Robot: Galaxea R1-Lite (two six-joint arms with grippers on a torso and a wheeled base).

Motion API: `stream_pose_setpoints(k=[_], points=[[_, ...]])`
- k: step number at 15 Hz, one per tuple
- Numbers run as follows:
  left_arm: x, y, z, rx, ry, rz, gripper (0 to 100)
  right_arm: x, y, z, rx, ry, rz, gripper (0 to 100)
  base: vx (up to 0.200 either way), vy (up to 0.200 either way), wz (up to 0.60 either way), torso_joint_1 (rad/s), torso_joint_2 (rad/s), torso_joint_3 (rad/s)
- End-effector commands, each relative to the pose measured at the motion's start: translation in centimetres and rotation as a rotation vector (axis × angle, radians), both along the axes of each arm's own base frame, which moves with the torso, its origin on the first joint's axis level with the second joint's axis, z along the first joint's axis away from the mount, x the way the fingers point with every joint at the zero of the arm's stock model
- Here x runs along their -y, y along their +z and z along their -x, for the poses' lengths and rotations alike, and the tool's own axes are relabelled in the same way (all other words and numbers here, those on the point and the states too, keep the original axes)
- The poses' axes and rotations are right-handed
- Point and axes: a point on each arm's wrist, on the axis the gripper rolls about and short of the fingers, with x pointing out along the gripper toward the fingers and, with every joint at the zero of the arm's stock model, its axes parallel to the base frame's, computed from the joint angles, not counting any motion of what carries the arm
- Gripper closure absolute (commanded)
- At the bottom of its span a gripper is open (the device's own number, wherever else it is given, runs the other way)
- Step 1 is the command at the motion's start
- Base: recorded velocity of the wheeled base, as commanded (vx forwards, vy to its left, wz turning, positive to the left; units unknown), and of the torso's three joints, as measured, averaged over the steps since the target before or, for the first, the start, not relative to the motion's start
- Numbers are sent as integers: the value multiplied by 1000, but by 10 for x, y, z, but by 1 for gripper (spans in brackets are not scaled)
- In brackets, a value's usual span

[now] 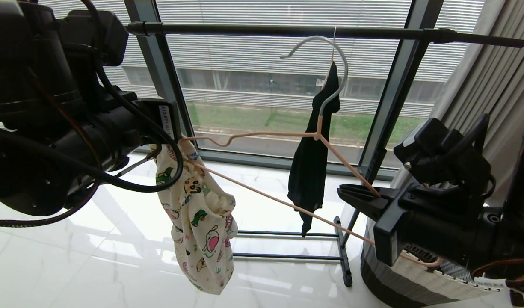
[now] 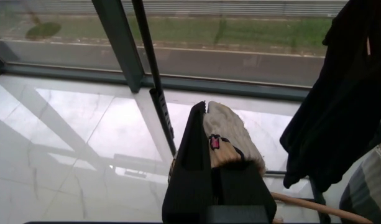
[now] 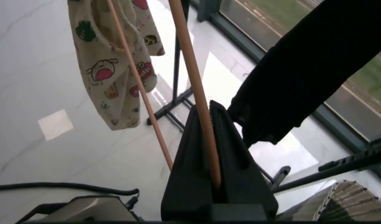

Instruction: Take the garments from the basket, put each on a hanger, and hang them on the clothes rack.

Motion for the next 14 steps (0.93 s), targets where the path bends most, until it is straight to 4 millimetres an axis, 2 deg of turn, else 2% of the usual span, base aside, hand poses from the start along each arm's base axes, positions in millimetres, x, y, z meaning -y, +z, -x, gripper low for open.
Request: stream_pose_setpoints(k=[1, 3, 6, 14], points=[[7, -7, -10, -19, 2, -12, 100, -12, -4, 8, -6, 53, 11, 100, 0, 0, 0, 0, 0, 0], [13, -6, -17, -2, 3, -7, 100, -15, -6, 10, -9, 67, 18, 100, 0, 0, 0, 0, 0, 0], [12, -5, -15, 4, 39, -19, 100, -10, -8, 1, -6, -24, 31, 100, 0, 0, 0, 0, 0, 0], [11, -1, -12, 12, 77, -35, 100, -6, -8, -16, -14, -111, 21, 100, 0, 0, 0, 0, 0, 0]])
